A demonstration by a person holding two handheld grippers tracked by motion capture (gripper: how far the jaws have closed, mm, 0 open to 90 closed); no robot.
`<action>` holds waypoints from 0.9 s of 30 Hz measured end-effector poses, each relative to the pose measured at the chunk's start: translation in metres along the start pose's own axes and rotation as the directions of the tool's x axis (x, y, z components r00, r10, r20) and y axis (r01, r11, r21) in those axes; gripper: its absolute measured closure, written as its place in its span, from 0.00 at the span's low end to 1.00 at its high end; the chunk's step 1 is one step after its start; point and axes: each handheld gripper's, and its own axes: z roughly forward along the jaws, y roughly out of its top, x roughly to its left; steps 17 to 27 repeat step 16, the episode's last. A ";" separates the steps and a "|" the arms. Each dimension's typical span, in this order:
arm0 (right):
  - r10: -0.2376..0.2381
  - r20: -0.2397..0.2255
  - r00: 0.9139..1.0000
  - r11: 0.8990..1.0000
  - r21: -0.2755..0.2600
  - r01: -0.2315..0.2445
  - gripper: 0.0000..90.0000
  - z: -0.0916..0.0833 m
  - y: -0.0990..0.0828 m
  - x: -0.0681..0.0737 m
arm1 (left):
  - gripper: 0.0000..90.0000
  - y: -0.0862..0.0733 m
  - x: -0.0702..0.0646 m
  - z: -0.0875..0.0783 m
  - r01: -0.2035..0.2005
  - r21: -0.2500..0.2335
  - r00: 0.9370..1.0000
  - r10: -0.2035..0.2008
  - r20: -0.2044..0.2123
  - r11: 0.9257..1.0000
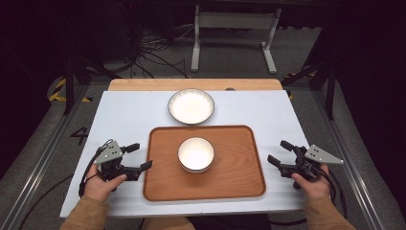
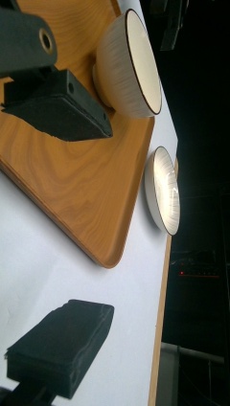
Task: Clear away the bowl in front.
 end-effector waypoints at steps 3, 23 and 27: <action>0.001 0.000 1.000 1.000 -0.001 -0.001 0.17 0.000 0.000 0.000 | 0.17 -0.005 0.002 0.001 0.000 -0.002 1.000 0.000 0.004 1.000; -0.002 -0.002 1.000 1.000 0.002 0.002 0.17 0.001 0.000 0.000 | 0.16 -0.007 0.000 0.001 -0.002 0.006 1.000 0.002 0.001 1.000; -0.002 -0.002 1.000 1.000 0.002 0.002 0.17 0.001 0.000 0.000 | 0.16 -0.007 0.000 0.001 -0.002 0.006 1.000 0.002 0.001 1.000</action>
